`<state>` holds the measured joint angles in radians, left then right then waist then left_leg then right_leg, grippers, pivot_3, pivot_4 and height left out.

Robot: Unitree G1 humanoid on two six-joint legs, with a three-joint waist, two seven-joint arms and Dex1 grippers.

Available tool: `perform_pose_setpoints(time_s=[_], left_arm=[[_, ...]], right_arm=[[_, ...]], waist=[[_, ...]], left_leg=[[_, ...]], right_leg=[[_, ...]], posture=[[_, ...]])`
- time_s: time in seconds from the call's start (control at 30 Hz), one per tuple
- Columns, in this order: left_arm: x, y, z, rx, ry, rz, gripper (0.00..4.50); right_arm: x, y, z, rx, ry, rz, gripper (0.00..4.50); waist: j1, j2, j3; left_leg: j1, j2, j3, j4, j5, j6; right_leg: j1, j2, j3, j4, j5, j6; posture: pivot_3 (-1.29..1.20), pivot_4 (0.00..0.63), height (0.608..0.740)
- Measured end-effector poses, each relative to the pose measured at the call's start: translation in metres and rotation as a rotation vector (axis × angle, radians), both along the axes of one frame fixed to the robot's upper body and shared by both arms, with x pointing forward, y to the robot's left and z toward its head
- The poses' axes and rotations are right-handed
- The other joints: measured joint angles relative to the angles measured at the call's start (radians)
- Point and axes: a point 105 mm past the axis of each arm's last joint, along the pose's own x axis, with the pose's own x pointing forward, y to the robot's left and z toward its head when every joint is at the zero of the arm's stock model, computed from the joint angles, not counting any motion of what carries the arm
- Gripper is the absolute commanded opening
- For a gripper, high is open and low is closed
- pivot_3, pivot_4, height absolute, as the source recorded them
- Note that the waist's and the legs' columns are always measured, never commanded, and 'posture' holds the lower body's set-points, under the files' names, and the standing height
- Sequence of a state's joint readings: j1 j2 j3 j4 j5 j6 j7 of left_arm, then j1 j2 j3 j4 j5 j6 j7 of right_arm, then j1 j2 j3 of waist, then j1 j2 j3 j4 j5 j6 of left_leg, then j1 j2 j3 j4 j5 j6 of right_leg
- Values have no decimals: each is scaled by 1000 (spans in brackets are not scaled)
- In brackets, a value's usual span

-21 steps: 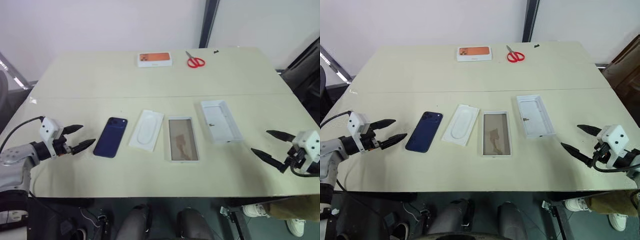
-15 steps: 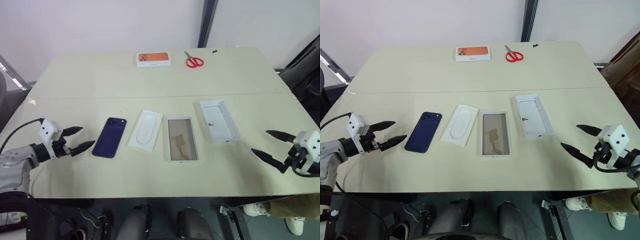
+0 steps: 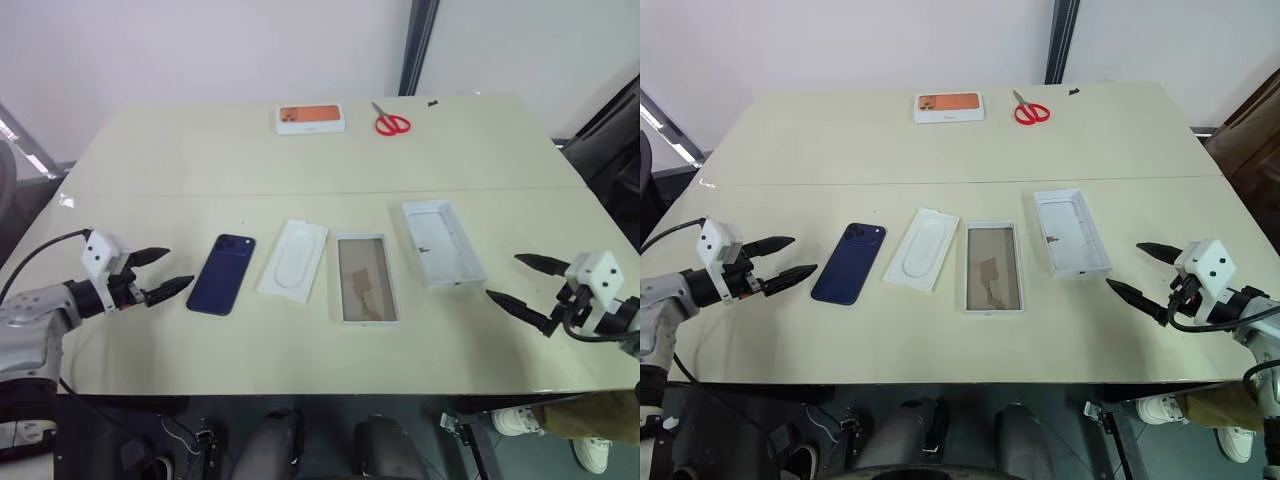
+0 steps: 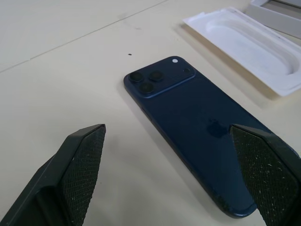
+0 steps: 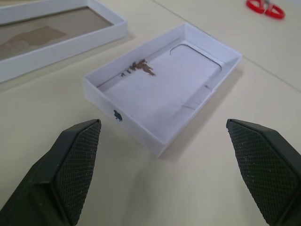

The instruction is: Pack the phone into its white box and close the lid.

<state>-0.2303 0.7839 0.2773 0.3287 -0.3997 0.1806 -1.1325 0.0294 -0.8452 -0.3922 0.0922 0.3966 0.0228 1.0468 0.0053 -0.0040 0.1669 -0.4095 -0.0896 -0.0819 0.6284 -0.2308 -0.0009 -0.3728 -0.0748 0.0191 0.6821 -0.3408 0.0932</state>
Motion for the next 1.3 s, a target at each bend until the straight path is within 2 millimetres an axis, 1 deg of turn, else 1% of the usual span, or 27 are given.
perform_pose_setpoints(time_s=[0.2,0.33,0.47,0.6,0.67,0.77,0.9,0.93,1.07,1.2,1.3], left_arm=[[7,-26,3,-74,41,-38,4408],[20,-41,13,-141,33,-27,4408],[28,-61,12,-188,61,-22,4408],[42,-101,6,-235,105,-33,4408],[48,-112,4,-236,121,-32,4408],[48,-125,5,-258,151,-71,4408],[51,-150,4,-249,269,-117,4408],[51,-153,2,-236,302,-115,4408],[51,-150,-11,-191,403,-42,4408],[55,-151,-7,-125,420,19,4408],[56,-154,-5,-115,456,47,4408]], right_arm=[[10,20,9,-26,-36,34,4472],[20,35,16,-41,-54,53,4472],[26,49,24,-39,-80,88,4472],[36,87,33,-41,-86,188,4472],[40,100,36,-40,-90,220,4472],[42,111,36,-48,-92,247,4472],[43,126,26,-42,-78,279,4472],[43,127,24,-47,-73,281,4472],[41,121,19,-45,-61,258,4472],[38,113,12,-39,-39,226,4472],[36,111,9,-38,-32,219,4472]], waist=[[0,0,0],[0,0,0],[0,-1,0],[0,-2,1],[0,-4,2],[-1,-5,3],[4,-5,3],[3,-5,3],[1,-6,4],[1,-7,4],[0,-6,4]], left_leg=[[0,0,0,0,0,0],[0,0,0,1,0,0],[0,0,0,1,0,0],[0,0,-1,2,0,0],[0,0,-1,2,0,0],[-1,0,-1,2,0,0],[-1,-1,-2,3,0,-1],[-1,-1,-2,2,0,-1],[-1,-1,-2,2,1,-1],[-1,-1,-2,2,1,-1],[0,-1,-2,2,1,-1]], right_leg=[[0,0,0,0,0,0],[0,0,0,0,0,0],[0,0,0,0,0,0],[0,1,0,0,0,1],[0,1,0,0,0,1],[0,1,0,0,0,1],[1,2,-1,0,1,2],[0,2,-1,0,1,2],[0,2,-1,0,1,2],[1,2,-1,0,1,2],[0,2,-1,1,1,2]], posture=[[0,150,734],[0,150,734],[0,150,734],[0,150,734],[0,150,734],[0,150,734],[0,150,734],[0,150,734],[0,150,734],[0,150,734],[0,150,734]])
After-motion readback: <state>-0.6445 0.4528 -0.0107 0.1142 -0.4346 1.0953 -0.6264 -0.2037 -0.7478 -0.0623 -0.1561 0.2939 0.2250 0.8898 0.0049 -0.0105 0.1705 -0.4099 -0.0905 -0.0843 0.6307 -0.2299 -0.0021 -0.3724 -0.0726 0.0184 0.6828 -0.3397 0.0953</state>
